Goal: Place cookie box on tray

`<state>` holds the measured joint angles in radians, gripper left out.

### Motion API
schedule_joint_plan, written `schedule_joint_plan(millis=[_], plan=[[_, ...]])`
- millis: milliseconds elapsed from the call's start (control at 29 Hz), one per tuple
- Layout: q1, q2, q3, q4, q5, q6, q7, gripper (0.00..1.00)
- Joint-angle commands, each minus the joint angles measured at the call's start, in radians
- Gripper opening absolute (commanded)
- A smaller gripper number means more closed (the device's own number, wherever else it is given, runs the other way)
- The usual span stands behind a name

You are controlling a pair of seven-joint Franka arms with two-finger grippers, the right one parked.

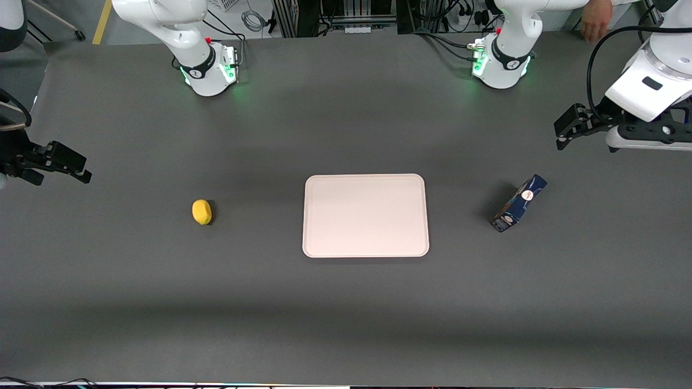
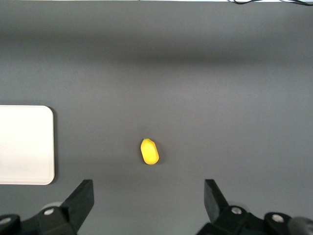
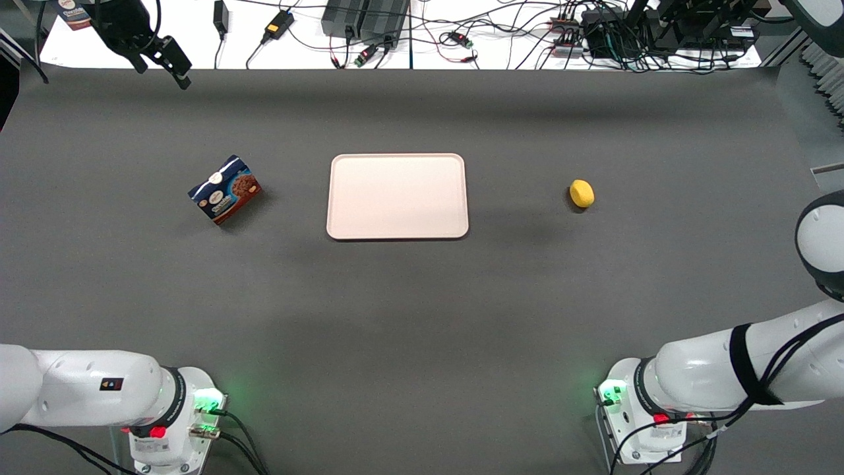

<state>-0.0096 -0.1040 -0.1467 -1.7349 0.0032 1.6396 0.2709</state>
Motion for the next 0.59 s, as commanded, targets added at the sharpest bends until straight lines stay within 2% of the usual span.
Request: schedule_joint_plan(millis=[0,276,552], plan=[[-0.001,-0.003,0.006,-0.031,0.011,-0.026,0.207,1.00],[0.000,-0.005,0.007,-0.051,0.011,-0.047,0.235,1.00],[0.003,-0.040,0.009,-0.146,0.011,0.000,0.232,1.00]])
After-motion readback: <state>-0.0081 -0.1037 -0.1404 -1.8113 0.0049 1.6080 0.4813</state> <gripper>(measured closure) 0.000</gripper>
